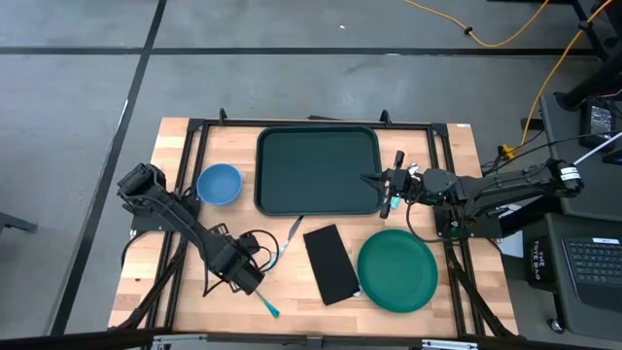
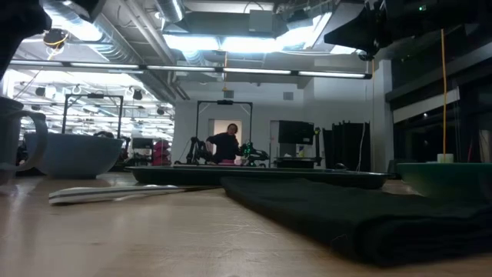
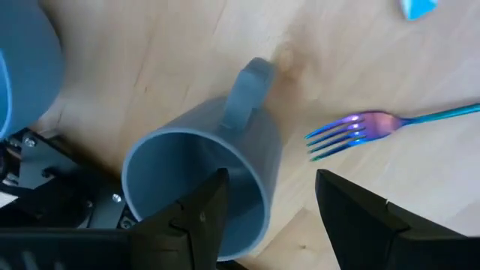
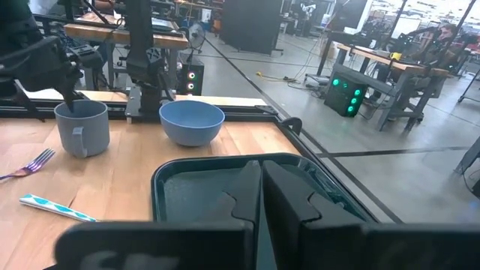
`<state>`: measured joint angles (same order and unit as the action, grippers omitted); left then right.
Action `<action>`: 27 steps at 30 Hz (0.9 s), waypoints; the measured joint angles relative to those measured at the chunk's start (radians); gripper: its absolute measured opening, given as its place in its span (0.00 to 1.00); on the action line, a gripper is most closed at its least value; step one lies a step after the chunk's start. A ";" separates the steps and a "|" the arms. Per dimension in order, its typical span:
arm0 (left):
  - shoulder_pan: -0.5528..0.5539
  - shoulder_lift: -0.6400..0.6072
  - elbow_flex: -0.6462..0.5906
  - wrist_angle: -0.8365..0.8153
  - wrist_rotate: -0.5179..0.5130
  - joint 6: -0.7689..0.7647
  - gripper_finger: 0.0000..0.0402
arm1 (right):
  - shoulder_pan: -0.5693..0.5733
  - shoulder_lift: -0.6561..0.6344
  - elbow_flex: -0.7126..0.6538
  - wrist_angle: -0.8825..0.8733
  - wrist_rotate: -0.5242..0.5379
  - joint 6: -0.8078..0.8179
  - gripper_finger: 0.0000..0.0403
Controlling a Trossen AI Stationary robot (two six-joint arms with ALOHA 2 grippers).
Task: Set up tray
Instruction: Put the mug on the top right of the tray
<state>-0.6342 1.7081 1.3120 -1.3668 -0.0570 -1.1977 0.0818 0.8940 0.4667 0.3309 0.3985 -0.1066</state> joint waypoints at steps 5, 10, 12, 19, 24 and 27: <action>-0.004 0.000 -0.045 0.016 0.042 -0.012 0.48 | 0.000 0.000 0.000 0.000 0.000 0.000 0.06; -0.014 -0.001 -0.047 0.050 0.049 -0.012 0.48 | 0.000 0.000 0.000 0.000 0.000 0.001 0.06; -0.019 -0.001 -0.047 0.058 0.049 -0.012 0.48 | 0.000 0.000 0.000 0.000 0.000 0.001 0.06; -0.026 -0.001 -0.047 0.059 0.050 -0.021 0.48 | 0.000 0.000 0.000 0.000 0.000 0.001 0.06; -0.026 -0.001 -0.047 0.060 0.050 -0.028 0.48 | 0.000 0.000 0.000 0.000 0.000 0.001 0.06; -0.026 -0.001 -0.047 0.060 0.050 -0.027 0.48 | 0.000 0.000 0.000 0.000 0.000 0.001 0.06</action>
<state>-0.6605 1.7069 1.2648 -1.3071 -0.0071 -1.2251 0.0817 0.8940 0.4667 0.3313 0.3985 -0.1059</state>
